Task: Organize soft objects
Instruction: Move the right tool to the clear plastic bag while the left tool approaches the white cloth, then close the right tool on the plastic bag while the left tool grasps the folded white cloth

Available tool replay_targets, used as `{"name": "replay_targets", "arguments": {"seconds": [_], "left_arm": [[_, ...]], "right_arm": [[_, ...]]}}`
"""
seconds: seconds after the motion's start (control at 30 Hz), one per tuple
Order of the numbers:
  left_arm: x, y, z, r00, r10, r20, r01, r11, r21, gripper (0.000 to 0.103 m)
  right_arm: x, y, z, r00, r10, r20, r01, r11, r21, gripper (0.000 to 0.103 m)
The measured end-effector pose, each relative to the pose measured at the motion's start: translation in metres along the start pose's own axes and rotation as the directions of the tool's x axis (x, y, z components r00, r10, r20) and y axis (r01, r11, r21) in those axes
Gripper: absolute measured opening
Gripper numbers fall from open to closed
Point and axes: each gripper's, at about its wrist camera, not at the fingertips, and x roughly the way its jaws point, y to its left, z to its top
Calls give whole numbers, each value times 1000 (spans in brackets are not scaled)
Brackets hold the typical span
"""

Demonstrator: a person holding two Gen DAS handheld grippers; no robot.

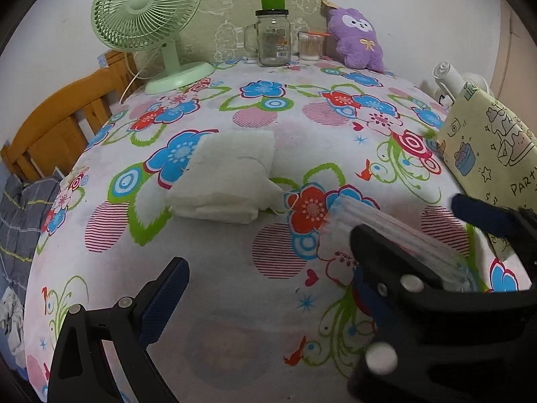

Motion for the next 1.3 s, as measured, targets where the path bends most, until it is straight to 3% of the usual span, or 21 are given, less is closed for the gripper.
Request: {"name": "replay_targets", "arguments": {"seconds": [0.13, 0.2, 0.27, 0.33, 0.73, 1.3], "left_arm": [[-1, -1, -1, 1000, -8, -4, 8, 1000, 2, 100], [-1, -1, -1, 1000, -7, -4, 7, 1000, 4, 100], [-1, -1, 0, 1000, -4, -5, 4, 1000, 6, 100], [-1, -2, 0, 1000, -3, -10, 3, 1000, 8, 100], [-8, -3, 21, 999, 7, 44, -9, 999, 31, 100], [0, 12, 61, 997, 7, 78, -10, 999, 38, 100]], "right_arm": [[11, 4, 2, 995, 76, -62, -76, 997, 5, 66], [13, 7, 2, 996, 63, -64, -63, 998, -4, 55], [15, 10, 3, 997, 43, -66, -44, 999, -24, 37], [15, 9, 3, 997, 33, -69, -35, 999, -35, 32], [6, 4, 21, 999, 25, -26, -25, 1000, -11, 25], [12, 6, 60, 1000, 14, 15, -15, 1000, 17, 25]]}}
